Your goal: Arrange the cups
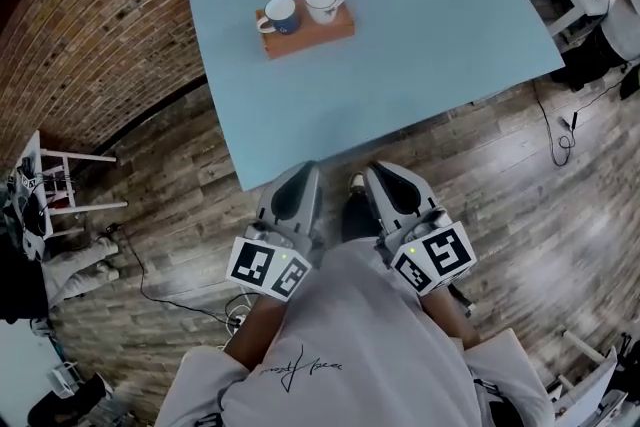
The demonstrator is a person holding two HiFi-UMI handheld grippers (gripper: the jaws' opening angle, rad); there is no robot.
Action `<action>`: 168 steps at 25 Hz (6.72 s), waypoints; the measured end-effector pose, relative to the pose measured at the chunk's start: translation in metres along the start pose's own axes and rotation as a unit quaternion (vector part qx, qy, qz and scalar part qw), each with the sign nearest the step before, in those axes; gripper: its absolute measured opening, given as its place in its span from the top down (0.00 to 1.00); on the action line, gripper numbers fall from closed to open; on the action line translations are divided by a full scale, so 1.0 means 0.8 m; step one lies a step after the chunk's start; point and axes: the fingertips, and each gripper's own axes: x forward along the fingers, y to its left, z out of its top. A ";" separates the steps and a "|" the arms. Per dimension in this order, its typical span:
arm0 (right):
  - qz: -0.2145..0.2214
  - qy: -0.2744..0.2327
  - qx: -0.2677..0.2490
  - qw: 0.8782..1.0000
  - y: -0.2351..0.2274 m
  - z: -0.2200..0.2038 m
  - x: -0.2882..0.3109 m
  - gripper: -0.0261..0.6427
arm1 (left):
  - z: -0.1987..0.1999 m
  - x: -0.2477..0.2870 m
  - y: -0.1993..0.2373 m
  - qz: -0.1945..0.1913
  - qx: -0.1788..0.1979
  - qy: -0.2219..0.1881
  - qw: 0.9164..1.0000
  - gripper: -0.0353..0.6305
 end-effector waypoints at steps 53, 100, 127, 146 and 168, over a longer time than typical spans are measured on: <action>0.182 0.096 -0.147 0.968 -0.217 0.063 0.266 0.93 | 0.033 0.286 0.098 0.067 0.086 -0.019 0.994 0.93; 0.399 0.230 -0.287 0.840 -0.315 -0.026 0.421 0.75 | -0.015 0.353 0.172 0.271 0.040 -0.003 0.962 0.93; 0.513 0.253 -0.306 0.761 -0.282 -0.054 0.405 0.84 | -0.032 0.349 0.201 0.298 0.036 0.005 0.954 0.93; 0.429 0.205 -0.275 0.836 -0.279 -0.052 0.404 0.86 | -0.031 0.336 0.202 0.300 0.033 0.007 0.953 0.93; 0.282 0.178 -0.226 0.915 -0.279 -0.036 0.375 0.86 | -0.021 0.317 0.203 0.226 0.040 0.015 0.973 0.93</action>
